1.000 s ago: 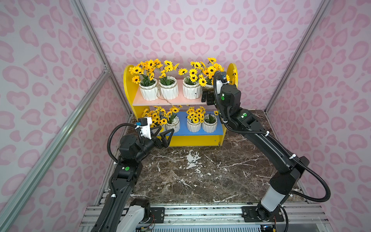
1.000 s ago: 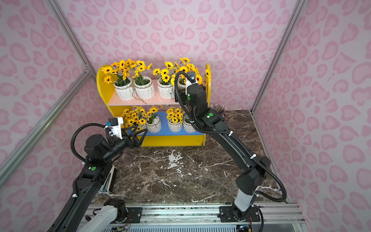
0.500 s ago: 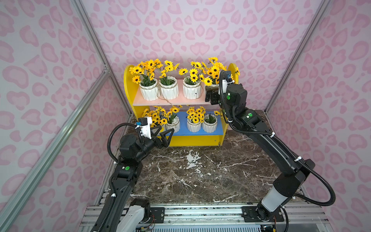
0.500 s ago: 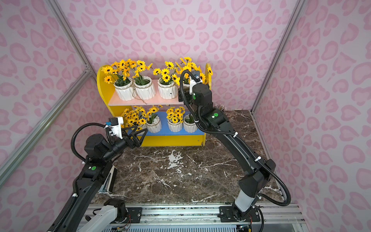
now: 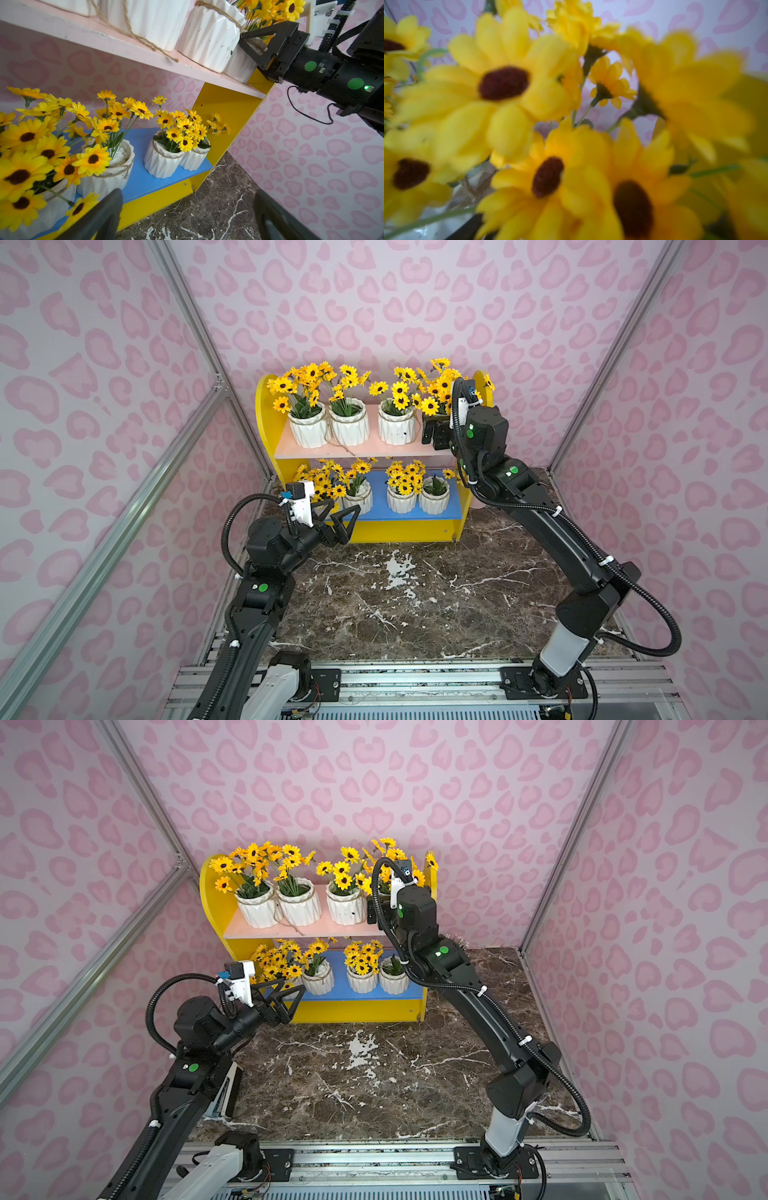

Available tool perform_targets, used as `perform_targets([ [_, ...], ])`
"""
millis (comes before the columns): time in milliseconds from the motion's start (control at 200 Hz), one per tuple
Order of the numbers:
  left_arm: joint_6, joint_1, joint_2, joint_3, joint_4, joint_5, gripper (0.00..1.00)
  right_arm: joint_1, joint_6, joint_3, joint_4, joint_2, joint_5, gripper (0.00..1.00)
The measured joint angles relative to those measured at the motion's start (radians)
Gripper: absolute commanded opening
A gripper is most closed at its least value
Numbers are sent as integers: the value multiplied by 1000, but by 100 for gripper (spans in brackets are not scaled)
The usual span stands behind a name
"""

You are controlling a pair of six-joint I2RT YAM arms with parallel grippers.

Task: Take the sunflower pots off the shelves
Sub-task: Pick up the sunflower pot from the shelf.

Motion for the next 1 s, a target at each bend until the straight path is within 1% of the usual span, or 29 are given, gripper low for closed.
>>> perform_targets([
  [440, 0, -2, 0, 8, 0, 1, 100, 1, 0, 55, 8, 63, 48, 99],
  [930, 0, -2, 0, 10, 0, 2, 100, -3, -12, 89, 13, 104, 70, 99],
  [970, 1, -2, 0, 10, 0, 2, 100, -4, -12, 89, 13, 105, 70, 98],
  [1000, 1, -2, 1, 10, 0, 2, 100, -5, -12, 89, 13, 105, 69, 94],
])
